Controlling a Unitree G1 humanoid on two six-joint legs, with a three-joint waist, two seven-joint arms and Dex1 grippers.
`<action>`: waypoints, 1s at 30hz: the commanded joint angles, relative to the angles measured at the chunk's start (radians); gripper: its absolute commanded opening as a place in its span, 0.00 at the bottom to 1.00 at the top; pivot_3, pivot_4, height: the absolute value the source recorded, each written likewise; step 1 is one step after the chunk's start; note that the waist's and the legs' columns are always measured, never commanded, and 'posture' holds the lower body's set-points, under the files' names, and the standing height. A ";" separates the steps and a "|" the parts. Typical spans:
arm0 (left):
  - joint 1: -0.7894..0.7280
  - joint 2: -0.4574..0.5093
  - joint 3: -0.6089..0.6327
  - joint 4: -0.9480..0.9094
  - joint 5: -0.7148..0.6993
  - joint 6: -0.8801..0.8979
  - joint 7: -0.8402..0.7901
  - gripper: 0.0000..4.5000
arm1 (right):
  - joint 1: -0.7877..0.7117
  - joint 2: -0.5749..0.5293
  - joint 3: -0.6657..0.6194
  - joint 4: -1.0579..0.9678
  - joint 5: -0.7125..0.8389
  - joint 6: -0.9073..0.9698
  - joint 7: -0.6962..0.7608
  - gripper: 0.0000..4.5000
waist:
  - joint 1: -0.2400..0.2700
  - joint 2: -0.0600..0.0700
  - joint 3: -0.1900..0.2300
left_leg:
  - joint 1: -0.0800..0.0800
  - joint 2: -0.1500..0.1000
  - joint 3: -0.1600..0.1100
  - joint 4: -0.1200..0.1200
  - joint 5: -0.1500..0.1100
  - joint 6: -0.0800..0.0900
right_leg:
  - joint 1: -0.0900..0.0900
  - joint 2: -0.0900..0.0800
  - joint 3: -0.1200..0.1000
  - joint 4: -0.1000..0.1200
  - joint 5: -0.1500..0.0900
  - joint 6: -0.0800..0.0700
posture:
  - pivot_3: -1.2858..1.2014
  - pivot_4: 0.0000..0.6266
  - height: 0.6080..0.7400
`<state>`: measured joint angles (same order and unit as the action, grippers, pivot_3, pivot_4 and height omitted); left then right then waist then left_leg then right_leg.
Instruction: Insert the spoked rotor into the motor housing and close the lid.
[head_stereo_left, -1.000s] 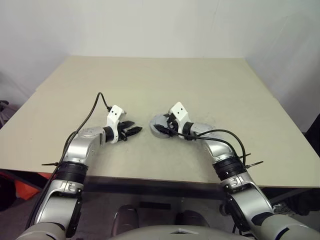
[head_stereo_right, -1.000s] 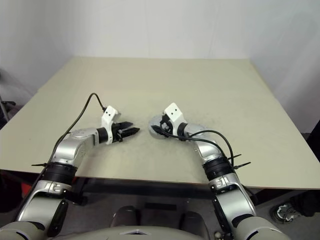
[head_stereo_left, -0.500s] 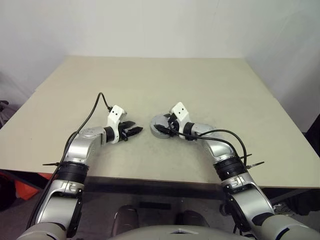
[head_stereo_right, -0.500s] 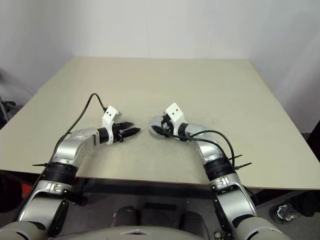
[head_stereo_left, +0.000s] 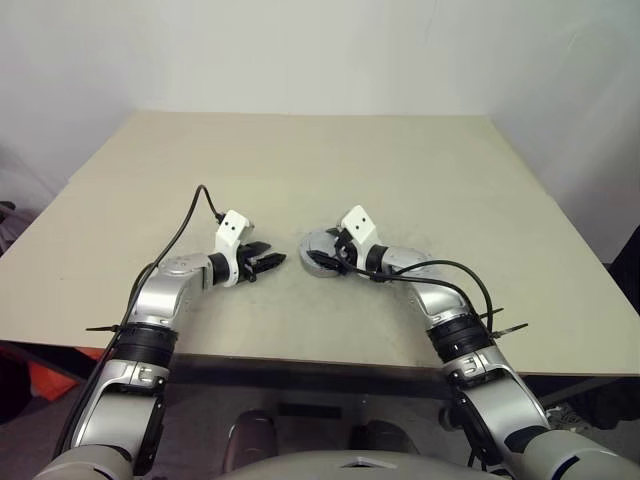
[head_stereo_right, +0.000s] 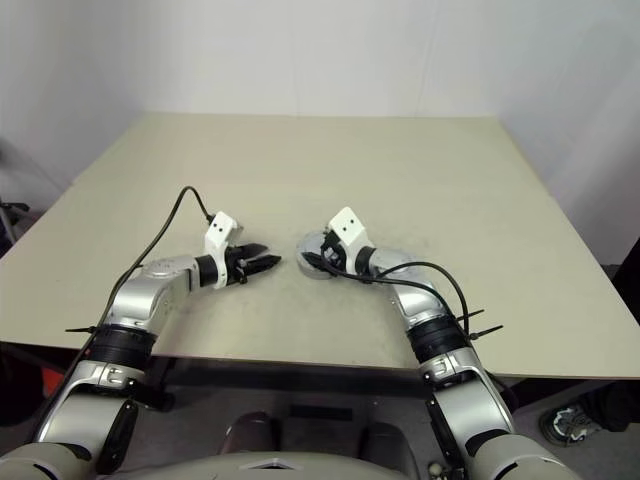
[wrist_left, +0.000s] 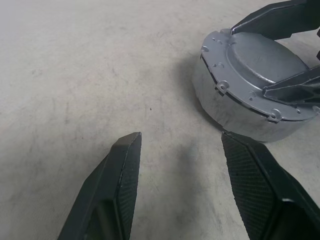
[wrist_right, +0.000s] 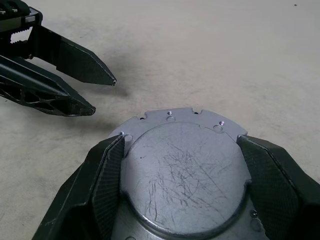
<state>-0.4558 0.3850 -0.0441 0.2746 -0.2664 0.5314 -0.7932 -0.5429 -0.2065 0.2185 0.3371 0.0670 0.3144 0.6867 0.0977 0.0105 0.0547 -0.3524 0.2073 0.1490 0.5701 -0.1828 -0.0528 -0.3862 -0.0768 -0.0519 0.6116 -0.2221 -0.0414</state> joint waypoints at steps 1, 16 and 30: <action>-0.011 0.005 0.012 -0.033 -0.008 -0.010 0.001 0.61 | -0.008 -0.001 -0.019 -0.039 0.016 -0.020 0.006 0.70 | 0.000 0.000 0.000 | 0.000 0.000 0.000 0.000 0.000 0.000 | 0.000 0.000 0.000 0.000 0.000 0.000 | 0.52 0.00 1.00; -0.005 0.008 0.008 -0.037 -0.005 -0.013 -0.002 0.61 | -0.004 -0.013 -0.022 -0.091 0.036 -0.024 0.017 0.70 | -0.002 0.000 0.000 | -0.009 0.000 0.000 0.000 0.000 0.000 | -0.008 0.001 0.000 -0.001 0.000 0.000 | 0.52 0.00 1.00; -0.010 0.008 0.008 -0.033 -0.003 -0.015 0.000 0.61 | 0.001 -0.015 -0.009 -0.042 0.005 -0.040 0.009 0.70 | -0.002 0.000 0.000 | -0.012 0.000 0.000 0.001 0.000 0.000 | -0.010 0.001 0.000 0.000 0.000 0.000 | 0.52 0.00 1.00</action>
<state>-0.4532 0.3859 -0.0442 0.2744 -0.2653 0.5310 -0.7933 -0.5288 -0.2192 0.2154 0.3049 0.0763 0.2980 0.7014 0.0960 0.0105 0.0551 -0.3644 0.2076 0.1489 0.5713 -0.1826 -0.0530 -0.3967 -0.0761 -0.0522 0.6121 -0.2218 -0.0416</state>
